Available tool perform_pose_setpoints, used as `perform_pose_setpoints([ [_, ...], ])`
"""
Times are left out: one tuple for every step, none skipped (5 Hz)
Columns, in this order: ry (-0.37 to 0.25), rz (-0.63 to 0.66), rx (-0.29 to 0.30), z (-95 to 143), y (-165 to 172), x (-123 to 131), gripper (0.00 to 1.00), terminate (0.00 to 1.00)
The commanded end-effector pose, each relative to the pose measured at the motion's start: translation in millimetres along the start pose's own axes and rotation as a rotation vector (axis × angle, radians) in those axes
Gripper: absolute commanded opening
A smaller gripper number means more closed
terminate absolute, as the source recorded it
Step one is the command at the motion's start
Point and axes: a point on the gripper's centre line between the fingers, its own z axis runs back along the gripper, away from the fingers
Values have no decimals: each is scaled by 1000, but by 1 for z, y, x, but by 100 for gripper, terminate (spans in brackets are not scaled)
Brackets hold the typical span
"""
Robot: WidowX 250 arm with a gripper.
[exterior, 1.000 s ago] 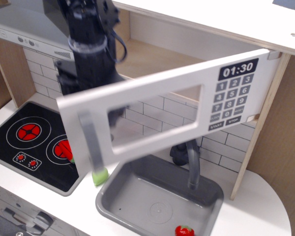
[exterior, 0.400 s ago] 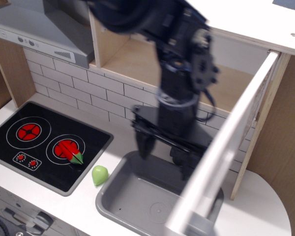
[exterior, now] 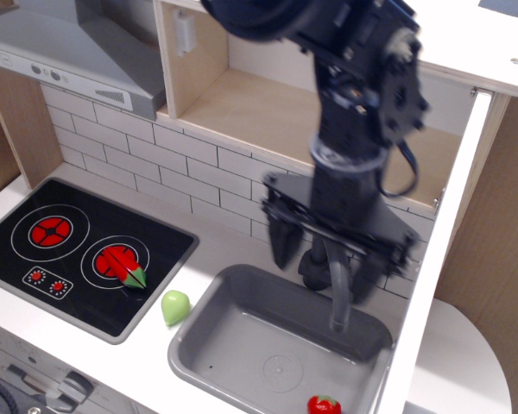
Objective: Open microwave
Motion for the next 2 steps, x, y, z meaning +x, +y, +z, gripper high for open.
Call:
perform_pose_setpoints([
  [-137, 196, -9, 72, 57, 17, 100, 0],
  [-137, 196, -9, 72, 57, 17, 100, 100],
])
